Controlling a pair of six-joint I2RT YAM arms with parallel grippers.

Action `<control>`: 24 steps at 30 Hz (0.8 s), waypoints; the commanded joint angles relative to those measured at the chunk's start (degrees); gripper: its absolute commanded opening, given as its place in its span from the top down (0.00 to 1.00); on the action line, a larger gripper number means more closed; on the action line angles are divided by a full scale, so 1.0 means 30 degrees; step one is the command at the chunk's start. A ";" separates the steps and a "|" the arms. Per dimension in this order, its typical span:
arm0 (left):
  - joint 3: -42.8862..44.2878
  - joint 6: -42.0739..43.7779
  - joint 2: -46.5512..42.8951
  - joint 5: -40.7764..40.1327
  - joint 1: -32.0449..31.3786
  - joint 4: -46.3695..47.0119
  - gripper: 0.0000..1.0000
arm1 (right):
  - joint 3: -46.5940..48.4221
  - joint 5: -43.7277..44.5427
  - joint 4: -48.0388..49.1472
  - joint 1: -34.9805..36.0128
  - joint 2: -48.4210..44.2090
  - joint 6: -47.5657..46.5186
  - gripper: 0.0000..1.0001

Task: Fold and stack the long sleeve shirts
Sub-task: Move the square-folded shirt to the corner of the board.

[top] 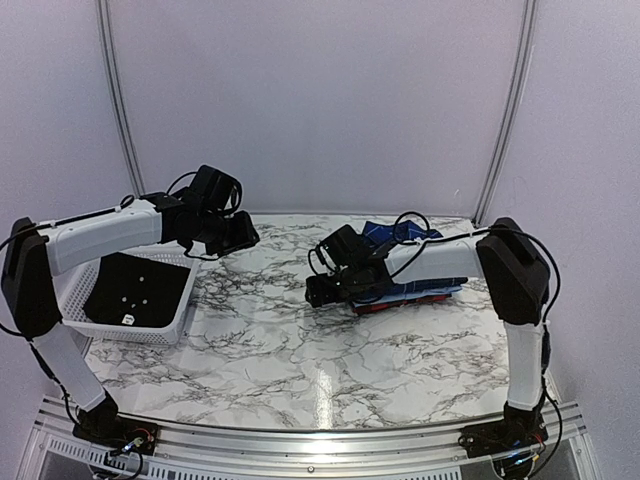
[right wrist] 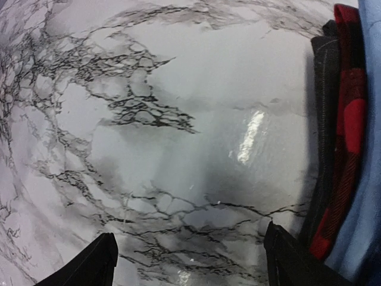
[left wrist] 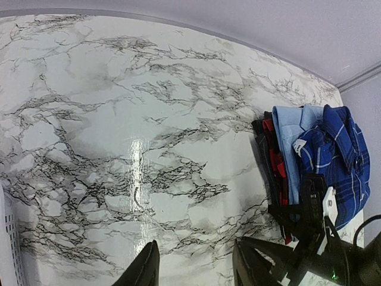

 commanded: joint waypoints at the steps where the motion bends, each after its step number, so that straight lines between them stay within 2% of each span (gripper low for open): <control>1: -0.0315 0.0327 -0.0980 0.0285 -0.0029 0.0091 0.56 | 0.0691 0.0444 0.0188 -0.1310 0.0690 -0.0289 0.18; 11: -0.0286 0.0312 -0.0999 0.0694 -0.0029 0.0197 0.56 | 0.1572 0.0373 0.0182 -0.3670 0.2068 -0.0736 0.18; 24: -0.0680 0.0195 -0.1102 0.1018 -0.0029 0.0338 0.56 | 0.5601 -0.0580 -0.0732 -0.7258 0.4819 -0.1830 0.18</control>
